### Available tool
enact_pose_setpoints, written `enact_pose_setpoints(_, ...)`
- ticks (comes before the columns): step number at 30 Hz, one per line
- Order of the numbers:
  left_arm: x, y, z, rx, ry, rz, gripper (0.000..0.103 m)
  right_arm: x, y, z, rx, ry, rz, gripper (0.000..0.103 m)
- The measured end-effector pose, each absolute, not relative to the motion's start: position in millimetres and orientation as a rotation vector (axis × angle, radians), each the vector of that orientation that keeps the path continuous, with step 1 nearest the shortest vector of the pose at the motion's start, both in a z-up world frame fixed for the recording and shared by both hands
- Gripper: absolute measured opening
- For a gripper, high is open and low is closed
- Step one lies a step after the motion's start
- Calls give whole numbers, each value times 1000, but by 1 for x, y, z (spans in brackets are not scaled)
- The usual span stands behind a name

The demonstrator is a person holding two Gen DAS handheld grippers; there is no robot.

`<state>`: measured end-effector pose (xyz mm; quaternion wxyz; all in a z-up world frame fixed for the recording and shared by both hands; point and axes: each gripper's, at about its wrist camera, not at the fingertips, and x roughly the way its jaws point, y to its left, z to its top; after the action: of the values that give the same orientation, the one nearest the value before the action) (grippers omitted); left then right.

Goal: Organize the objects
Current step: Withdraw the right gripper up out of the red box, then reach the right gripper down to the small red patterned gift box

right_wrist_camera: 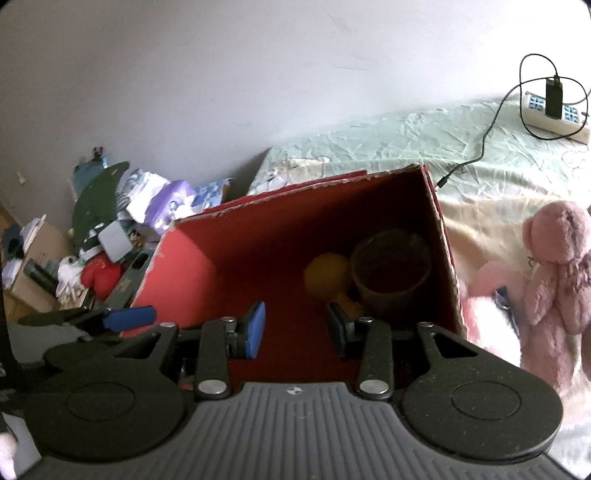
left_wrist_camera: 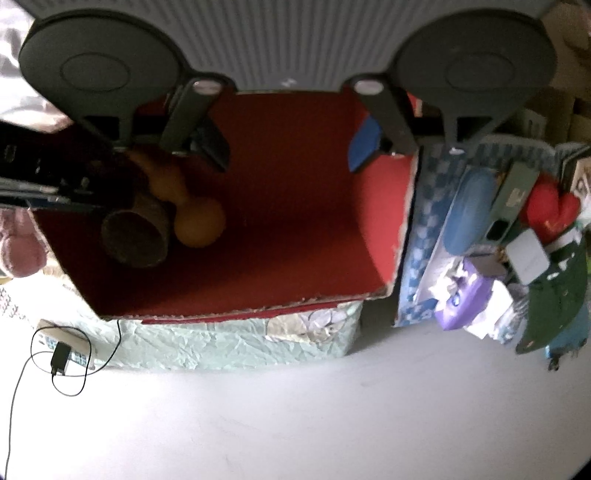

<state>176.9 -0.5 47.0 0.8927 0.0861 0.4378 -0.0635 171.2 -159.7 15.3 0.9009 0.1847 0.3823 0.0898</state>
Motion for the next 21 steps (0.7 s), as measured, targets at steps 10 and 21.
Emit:
enact_pose_setpoints(10, 126, -11, 64, 151, 886, -80, 83, 129, -160, 28, 334, 761, 277, 41)
enact_pose_setpoints(21, 87, -18, 51, 108, 943, -26, 87, 101, -167, 17, 359, 804, 345, 40)
